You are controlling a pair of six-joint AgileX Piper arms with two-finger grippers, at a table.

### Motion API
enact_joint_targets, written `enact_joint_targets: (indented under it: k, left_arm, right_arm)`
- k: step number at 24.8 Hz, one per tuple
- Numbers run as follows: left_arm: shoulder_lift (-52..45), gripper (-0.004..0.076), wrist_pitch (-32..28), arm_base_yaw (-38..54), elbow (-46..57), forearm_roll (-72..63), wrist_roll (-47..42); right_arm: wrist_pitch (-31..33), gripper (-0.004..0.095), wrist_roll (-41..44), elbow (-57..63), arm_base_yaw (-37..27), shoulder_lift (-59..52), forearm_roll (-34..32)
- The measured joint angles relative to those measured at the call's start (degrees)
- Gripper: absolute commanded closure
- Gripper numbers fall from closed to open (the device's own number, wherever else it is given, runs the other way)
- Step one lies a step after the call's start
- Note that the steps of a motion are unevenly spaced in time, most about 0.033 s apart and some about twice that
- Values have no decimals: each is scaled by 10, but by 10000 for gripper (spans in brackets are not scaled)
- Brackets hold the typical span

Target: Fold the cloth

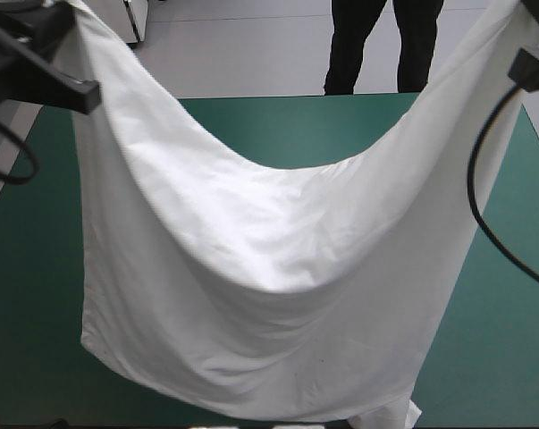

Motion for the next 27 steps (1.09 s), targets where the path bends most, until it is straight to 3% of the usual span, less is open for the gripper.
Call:
enact_joint_targets:
  k: [7, 12, 21, 27]
  left_arm:
    - [62, 745, -1, 19, 144, 113, -39]
    - [152, 746, -9, 134, 164, 14, -43]
    - [293, 746, -53, 203, 165, -52, -31]
    - [421, 746, -79, 210, 168, -65, -30]
  right_arm:
    - [0, 923, 5, 154, 0, 62, -8]
    - [-1, 923, 2, 291, 0, 102, -12]
    - [-8, 924, -7, 318, 0, 241, -17]
    - [-58, 924, -34, 319, 0, 367, -32]
